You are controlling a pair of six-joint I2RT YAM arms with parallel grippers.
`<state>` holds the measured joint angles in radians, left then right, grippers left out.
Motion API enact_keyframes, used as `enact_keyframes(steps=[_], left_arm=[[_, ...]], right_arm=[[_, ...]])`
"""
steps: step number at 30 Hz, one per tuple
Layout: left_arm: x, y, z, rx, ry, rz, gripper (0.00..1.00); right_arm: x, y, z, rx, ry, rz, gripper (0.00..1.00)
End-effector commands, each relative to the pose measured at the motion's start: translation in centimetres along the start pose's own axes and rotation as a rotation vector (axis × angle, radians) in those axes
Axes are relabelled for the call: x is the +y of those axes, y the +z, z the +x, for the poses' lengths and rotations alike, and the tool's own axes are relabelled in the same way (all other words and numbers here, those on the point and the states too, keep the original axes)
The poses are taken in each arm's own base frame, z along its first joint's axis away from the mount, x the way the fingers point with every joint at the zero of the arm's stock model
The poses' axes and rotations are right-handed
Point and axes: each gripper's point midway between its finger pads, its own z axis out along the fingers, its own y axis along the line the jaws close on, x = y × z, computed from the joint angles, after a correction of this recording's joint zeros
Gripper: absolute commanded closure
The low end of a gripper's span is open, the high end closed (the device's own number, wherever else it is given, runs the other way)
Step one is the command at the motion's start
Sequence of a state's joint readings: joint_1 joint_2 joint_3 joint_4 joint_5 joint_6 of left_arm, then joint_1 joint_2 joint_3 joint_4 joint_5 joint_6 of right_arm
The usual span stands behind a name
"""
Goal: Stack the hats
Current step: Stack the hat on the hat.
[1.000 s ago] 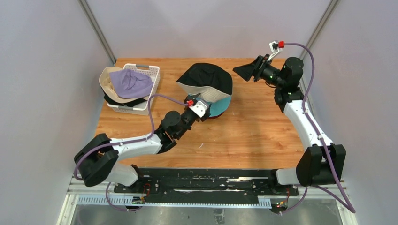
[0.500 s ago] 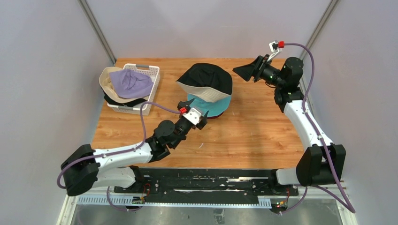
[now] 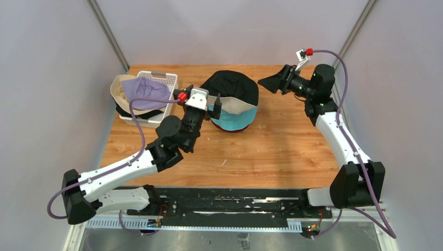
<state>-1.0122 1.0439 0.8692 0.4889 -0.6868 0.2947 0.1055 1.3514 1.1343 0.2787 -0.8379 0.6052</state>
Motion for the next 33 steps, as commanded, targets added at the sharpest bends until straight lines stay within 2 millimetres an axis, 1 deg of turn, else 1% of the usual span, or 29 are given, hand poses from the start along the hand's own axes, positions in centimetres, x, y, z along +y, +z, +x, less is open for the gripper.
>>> enact_keyframes(steps=[1, 5, 6, 8, 9, 10, 14, 19, 21, 22, 27, 33], left_arm=[[0.7, 0.6, 0.6, 0.084, 0.033, -0.064, 0.01], [2.2, 1.2, 0.8, 0.138, -0.056, -0.097, 0.02], [3.4, 1.3, 0.5, 0.130, -0.059, -0.127, 0.02], [5.1, 1.4, 0.2, 0.121, -0.061, -0.168, 0.02], [5.2, 1.2, 0.9, 0.150, -0.049, -0.156, 0.02], [4.5, 1.2, 1.4, 0.166, -0.141, -0.124, 0.01], [5.8, 1.7, 1.9, 0.205, -0.212, -0.133, 0.01], [6.8, 2.6, 2.5, 0.242, -0.284, -0.134, 0.01], [7.2, 3.0, 2.8, 0.260, -0.334, -0.124, 0.01], [7.1, 3.2, 3.0, 0.267, -0.366, -0.104, 0.01], [7.8, 4.5, 4.5, 0.325, -0.488, -0.072, 0.00], [8.0, 5.2, 6.1, 0.385, -0.619, -0.015, 0.01]], right_arm=[[0.2, -0.3, 1.3, 0.048, 0.040, 0.022, 0.31], [-0.5, -0.4, 2.4, 0.076, 0.078, 0.045, 0.33], [-0.7, -0.4, 2.7, 0.081, 0.088, 0.052, 0.34], [-0.9, -0.5, 3.2, 0.096, 0.104, 0.063, 0.35], [-1.0, -0.5, 3.4, 0.106, 0.113, 0.067, 0.36], [-1.1, -0.6, 3.6, 0.112, 0.119, 0.068, 0.36], [-1.7, -0.6, 4.3, 0.125, 0.139, 0.091, 0.37], [-2.7, -0.1, 5.2, 0.149, 0.168, 0.100, 0.38], [-3.0, 0.1, 5.3, 0.152, 0.181, 0.100, 0.39], [-3.1, 0.3, 5.4, 0.153, 0.184, 0.096, 0.40], [-3.4, 0.8, 5.6, 0.159, 0.211, 0.075, 0.42], [-3.5, 1.1, 5.7, 0.165, 0.220, 0.070, 0.44]])
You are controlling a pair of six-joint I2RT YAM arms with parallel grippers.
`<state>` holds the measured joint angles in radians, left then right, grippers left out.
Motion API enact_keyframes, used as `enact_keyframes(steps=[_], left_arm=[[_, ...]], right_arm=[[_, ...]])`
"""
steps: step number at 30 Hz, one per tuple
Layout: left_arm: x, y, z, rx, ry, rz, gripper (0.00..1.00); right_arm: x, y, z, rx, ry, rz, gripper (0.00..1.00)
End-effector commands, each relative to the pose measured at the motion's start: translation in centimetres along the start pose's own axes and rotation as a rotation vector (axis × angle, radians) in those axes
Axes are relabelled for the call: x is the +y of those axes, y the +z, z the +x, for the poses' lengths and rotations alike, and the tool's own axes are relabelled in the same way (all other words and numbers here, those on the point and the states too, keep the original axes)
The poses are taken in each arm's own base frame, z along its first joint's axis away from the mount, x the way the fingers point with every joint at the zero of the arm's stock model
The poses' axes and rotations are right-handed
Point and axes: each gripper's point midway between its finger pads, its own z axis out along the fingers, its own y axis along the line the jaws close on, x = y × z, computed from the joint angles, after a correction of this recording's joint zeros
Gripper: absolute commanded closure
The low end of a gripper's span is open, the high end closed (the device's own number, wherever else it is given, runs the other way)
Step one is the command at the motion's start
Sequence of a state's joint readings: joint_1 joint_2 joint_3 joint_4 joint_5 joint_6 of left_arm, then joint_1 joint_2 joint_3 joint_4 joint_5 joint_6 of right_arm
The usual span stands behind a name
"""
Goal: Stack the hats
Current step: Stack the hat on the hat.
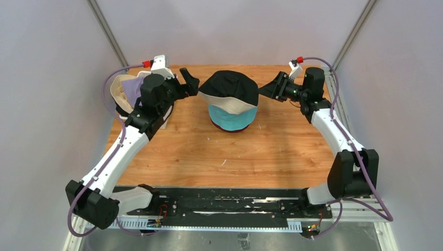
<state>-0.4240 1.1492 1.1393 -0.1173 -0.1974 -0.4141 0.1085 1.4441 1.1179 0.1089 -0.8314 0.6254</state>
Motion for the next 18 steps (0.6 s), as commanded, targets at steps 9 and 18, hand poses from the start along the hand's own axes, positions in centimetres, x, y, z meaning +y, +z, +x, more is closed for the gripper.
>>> enact_keyframes(steps=[9, 18], left_arm=[[-1.4, 0.7, 1.5, 0.149, -0.242, 0.215, 0.01], [-1.6, 1.0, 4.2, 0.253, -0.358, 0.316, 0.01]], right_arm=[[1.5, 1.0, 0.4, 0.030, -0.002, -0.065, 0.49], [1.9, 1.7, 0.9, 0.048, 0.000, -0.078, 0.66]])
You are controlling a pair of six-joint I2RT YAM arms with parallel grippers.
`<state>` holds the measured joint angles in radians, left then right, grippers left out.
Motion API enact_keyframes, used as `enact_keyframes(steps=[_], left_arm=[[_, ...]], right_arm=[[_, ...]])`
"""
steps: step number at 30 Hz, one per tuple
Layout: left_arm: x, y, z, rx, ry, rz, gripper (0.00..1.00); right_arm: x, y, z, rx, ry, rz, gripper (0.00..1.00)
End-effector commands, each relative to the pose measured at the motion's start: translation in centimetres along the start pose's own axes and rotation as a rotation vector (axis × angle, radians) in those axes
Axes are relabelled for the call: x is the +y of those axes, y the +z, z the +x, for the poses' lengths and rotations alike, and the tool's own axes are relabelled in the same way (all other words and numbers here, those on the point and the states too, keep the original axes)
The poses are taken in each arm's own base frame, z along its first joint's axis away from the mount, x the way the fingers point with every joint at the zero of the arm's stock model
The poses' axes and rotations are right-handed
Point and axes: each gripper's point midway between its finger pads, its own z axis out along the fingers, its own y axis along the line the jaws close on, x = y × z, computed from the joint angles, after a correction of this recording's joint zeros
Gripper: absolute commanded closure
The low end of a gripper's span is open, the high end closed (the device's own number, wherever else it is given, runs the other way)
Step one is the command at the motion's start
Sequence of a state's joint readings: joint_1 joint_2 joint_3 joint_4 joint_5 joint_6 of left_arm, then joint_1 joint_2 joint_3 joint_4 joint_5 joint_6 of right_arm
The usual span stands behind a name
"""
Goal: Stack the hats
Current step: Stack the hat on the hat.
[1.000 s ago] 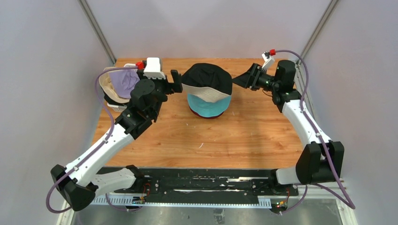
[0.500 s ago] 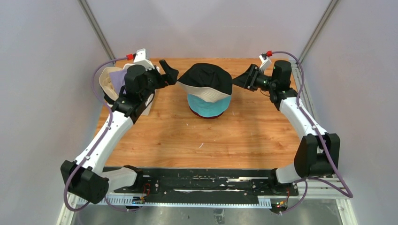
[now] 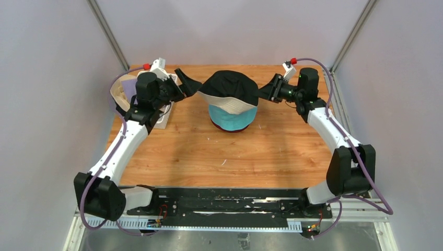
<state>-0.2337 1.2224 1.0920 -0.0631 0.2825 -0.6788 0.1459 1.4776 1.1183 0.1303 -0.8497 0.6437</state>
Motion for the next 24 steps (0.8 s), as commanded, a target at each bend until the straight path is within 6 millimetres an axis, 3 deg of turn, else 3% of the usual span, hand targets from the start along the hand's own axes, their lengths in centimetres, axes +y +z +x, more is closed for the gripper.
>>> enact_keyframes(steps=[1, 4, 10, 24], left_arm=[[-0.7, 0.1, 1.4, 0.068, -0.062, 0.094, 0.01], [-0.2, -0.4, 1.7, 0.075, -0.076, 0.089, 0.01], [0.1, -1.0, 2.4, 0.100, -0.129, 0.121, 0.00], [-1.3, 1.8, 4.0, 0.218, -0.354, 0.342, 0.01]], right_arm=[[1.4, 0.5, -0.4, 0.005, -0.020, -0.043, 0.72], [1.4, 0.5, -0.5, 0.002, -0.020, -0.040, 0.82], [1.6, 0.4, -0.7, -0.004, -0.028, -0.039, 0.89], [1.6, 0.5, -0.6, -0.005, -0.032, -0.042, 0.91]])
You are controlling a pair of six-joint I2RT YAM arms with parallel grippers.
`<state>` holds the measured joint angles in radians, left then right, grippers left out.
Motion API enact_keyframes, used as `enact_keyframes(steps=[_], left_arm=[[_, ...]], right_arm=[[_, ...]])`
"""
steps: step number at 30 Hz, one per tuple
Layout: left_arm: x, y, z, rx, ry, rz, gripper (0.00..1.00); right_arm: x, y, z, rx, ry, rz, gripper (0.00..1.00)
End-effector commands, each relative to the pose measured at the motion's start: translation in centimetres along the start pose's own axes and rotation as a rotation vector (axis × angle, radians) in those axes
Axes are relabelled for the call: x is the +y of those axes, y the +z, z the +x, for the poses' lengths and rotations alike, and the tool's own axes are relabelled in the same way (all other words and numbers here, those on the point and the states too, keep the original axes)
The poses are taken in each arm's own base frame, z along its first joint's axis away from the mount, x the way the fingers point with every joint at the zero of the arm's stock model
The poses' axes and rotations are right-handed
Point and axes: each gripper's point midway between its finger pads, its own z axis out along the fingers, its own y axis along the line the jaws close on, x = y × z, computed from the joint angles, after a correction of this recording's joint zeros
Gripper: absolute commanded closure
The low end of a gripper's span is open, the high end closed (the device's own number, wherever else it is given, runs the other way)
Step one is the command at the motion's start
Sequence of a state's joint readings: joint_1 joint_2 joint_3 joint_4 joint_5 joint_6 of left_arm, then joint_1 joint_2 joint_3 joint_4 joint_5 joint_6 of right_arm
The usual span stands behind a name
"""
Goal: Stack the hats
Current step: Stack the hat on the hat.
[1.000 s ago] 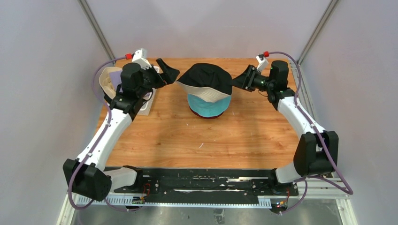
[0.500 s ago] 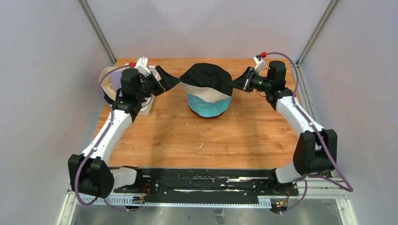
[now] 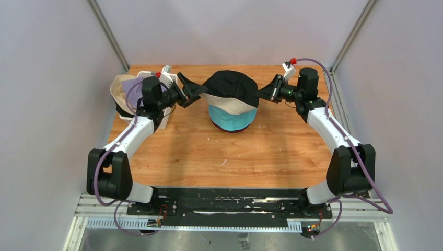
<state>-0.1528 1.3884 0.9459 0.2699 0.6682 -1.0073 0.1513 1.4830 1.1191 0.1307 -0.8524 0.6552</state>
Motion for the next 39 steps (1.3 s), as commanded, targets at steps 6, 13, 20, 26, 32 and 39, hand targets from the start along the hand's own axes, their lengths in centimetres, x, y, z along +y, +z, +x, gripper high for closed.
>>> enact_keyframes(steps=[6, 13, 20, 26, 32, 39], left_arm=[[-1.7, 0.3, -0.1, 0.042, -0.038, 0.108, 0.01], [-0.9, 1.0, 0.4, 0.075, -0.072, 0.106, 0.08], [-1.0, 0.6, 0.9, 0.089, -0.070, 0.113, 0.25], [-1.6, 0.1, 1.1, 0.094, -0.057, 0.128, 0.45], [-2.1, -0.6, 1.5, 0.094, -0.051, 0.136, 0.63], [-3.0, -1.8, 2.2, 0.090, -0.037, 0.153, 0.76]], right_arm=[[1.3, 0.4, -0.8, -0.013, -0.041, -0.040, 0.91], [1.4, 0.5, -0.8, -0.015, -0.042, -0.044, 0.91], [1.2, 0.6, -0.7, -0.013, -0.034, -0.043, 0.91], [1.2, 0.6, -0.8, -0.017, -0.036, -0.043, 0.91], [1.2, 0.6, -1.0, -0.023, -0.035, -0.042, 0.92], [1.4, 0.6, -1.4, -0.039, -0.042, -0.046, 0.92]])
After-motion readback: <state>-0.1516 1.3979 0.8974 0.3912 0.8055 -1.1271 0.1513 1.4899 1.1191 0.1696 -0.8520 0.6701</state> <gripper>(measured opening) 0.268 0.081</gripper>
